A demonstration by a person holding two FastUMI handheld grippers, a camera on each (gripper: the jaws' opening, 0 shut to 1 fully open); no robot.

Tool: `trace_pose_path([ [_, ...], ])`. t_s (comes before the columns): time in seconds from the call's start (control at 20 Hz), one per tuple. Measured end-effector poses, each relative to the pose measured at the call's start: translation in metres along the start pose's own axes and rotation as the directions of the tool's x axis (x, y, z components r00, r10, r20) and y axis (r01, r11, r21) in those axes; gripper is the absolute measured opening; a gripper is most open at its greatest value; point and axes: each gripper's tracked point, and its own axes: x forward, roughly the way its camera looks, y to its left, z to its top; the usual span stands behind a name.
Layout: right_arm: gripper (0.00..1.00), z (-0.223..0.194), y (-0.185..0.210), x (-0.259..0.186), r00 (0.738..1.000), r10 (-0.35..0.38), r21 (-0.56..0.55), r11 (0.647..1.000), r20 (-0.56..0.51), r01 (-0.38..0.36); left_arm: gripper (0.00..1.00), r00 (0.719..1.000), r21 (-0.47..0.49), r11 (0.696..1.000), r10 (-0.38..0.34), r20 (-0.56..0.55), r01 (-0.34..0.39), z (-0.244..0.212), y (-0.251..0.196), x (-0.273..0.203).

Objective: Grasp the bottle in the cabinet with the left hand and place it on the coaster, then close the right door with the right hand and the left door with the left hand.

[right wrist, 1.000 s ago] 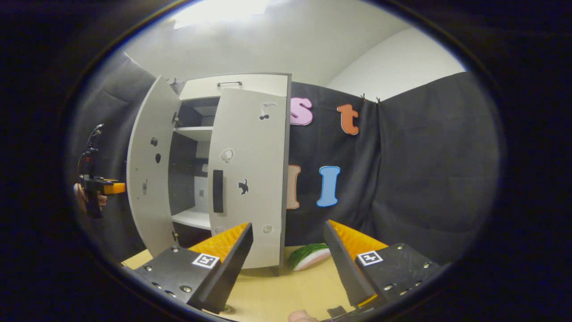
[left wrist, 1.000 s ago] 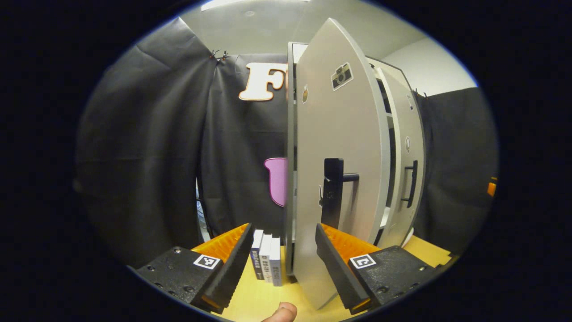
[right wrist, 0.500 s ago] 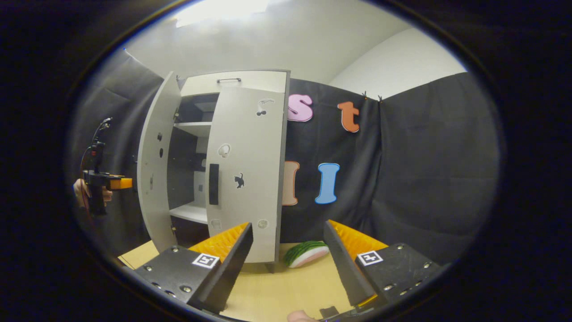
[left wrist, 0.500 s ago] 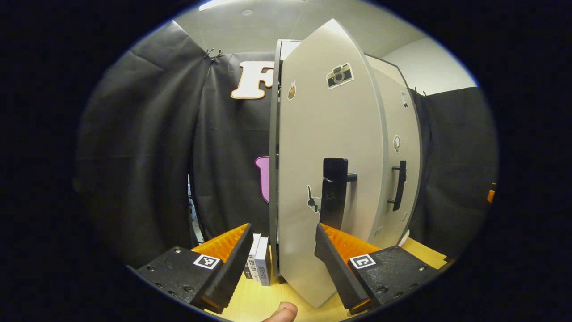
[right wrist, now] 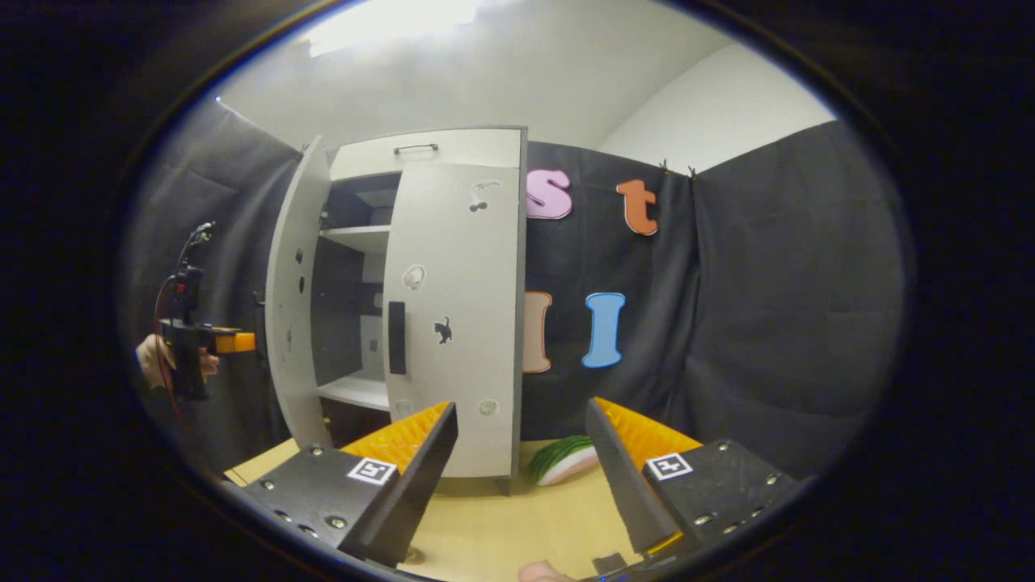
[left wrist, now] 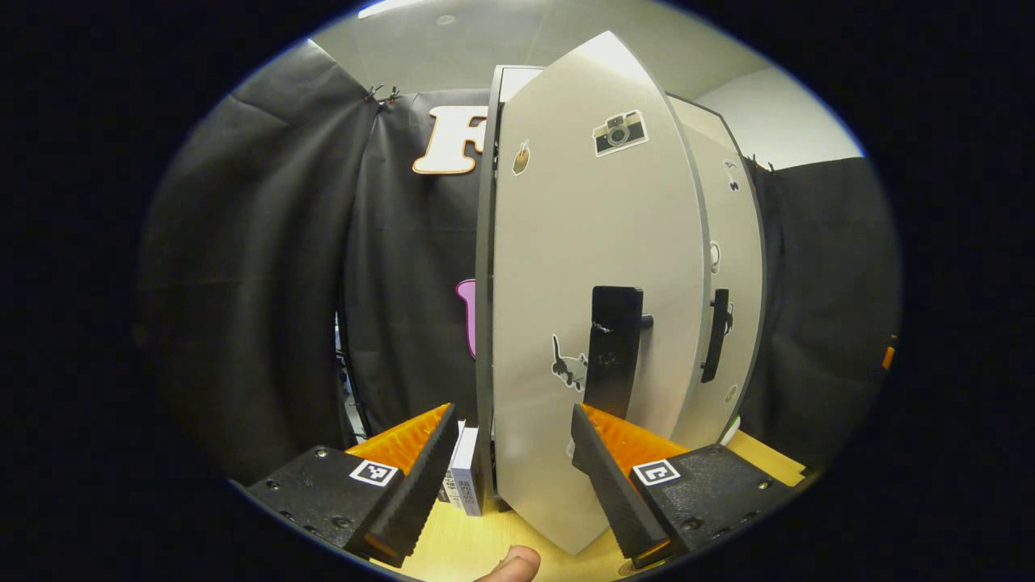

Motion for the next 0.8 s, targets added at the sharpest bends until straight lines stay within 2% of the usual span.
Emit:
trace_pose_path([
  [0.1, 0.94, 0.005, -0.002, -0.002, 1.000, -0.002, -0.016, 1.000, 0.010, 0.002, 0.90, 1.000, -0.003, 1.000, 0.008, 0.002, -0.008, 0.002, 0.000, 0.001],
  [0.25, 0.96, 0.004, 0.006, -0.003, 1.000, 0.011, -0.013, 1.000, 0.004, -0.011, 0.90, 1.000, -0.019, 1.000, 0.008, 0.000, -0.008, 0.005, -0.005, 0.005],
  [0.3, 0.94, 0.004, 0.008, -0.003, 1.000, 0.015, -0.012, 1.000, 0.002, -0.015, 0.90, 1.000, -0.020, 1.000, 0.004, 0.006, -0.004, 0.006, -0.009, 0.007],
  [0.35, 0.96, 0.005, 0.011, -0.003, 1.000, 0.018, -0.014, 1.000, 0.002, -0.018, 0.90, 1.000, -0.022, 1.000, -0.001, 0.007, 0.001, 0.008, -0.013, 0.010],
  [0.55, 0.96, 0.001, 0.027, 0.000, 0.999, 0.048, -0.018, 0.999, -0.014, -0.048, 0.90, 0.999, -0.033, 0.999, -0.042, -0.006, 0.042, 0.004, -0.043, 0.018],
  [0.75, 0.94, 0.001, 0.043, 0.003, 0.997, 0.069, -0.028, 0.997, -0.025, -0.070, 0.93, 0.999, -0.012, 0.999, 0.036, 0.012, -0.036, 0.017, -0.040, 0.005],
  [0.8, 0.97, 0.004, 0.048, 0.002, 0.997, 0.080, -0.023, 0.996, -0.023, -0.080, 0.93, 0.999, 0.004, 0.999, 0.039, 0.013, -0.039, 0.018, -0.040, -0.001],
])
